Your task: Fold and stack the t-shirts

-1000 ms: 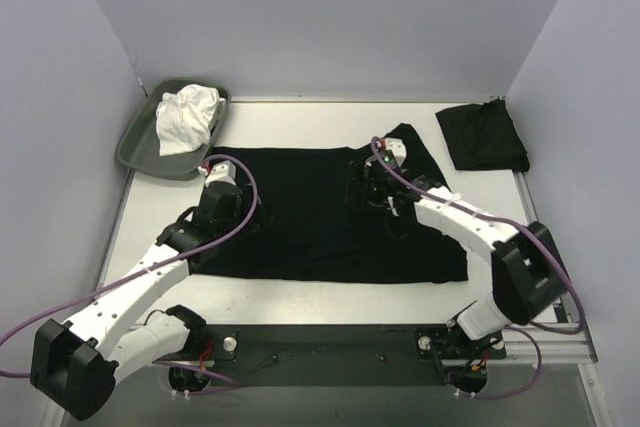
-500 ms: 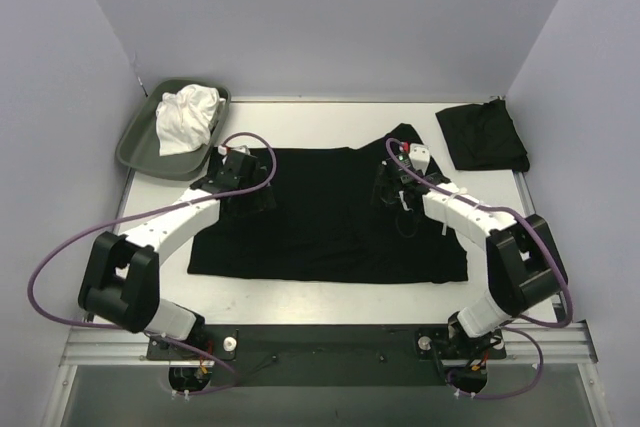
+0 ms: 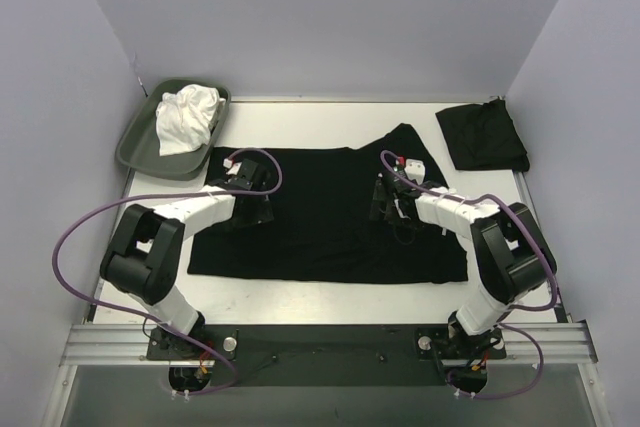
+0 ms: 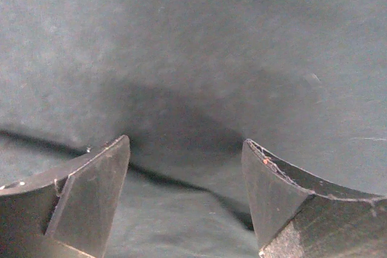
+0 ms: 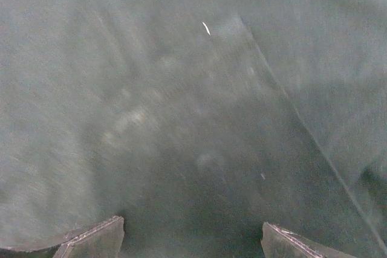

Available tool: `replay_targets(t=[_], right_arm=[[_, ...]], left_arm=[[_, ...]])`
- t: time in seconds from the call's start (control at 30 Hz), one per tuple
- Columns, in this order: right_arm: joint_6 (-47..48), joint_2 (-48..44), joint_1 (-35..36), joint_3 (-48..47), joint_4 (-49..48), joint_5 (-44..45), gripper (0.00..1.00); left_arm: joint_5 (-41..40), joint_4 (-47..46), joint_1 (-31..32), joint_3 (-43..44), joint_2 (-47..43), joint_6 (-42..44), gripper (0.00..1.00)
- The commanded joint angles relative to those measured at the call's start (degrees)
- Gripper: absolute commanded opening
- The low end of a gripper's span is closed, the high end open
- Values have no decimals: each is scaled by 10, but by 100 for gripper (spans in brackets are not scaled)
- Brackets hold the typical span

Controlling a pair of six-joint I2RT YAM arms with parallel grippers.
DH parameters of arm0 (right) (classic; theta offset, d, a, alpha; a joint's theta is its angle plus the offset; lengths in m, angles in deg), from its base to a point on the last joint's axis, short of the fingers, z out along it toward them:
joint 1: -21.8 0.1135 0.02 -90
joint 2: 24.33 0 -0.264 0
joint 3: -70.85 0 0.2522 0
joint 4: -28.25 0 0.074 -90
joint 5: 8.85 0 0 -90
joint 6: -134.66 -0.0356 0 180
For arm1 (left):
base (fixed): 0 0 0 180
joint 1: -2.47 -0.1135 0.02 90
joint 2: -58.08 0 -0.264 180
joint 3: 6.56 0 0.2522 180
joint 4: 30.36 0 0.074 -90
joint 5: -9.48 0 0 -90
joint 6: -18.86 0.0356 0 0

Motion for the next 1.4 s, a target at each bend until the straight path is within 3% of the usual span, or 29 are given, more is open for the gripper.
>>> replay_targets(t=[0.0,0.27,0.77,1.17,1.37], right_arm=[[-19,-21,2,39,8,-4,100],[-52,-68,24,104,29,-4,99],[-146,-181,132,149,156,51,100],[-163,-238,138,148,206,78,100],[-158,-233,143,129,211,83,100]], left_arm=[[-28,-7,12,-39,1,-17,84],[-20,-18,44,-107,-24,-52,82],[0,26,150,-251,-206,-205,78],[-79,198,283,-252,-373,-345,76],[-155,276,291,-196,-417,-366,76]])
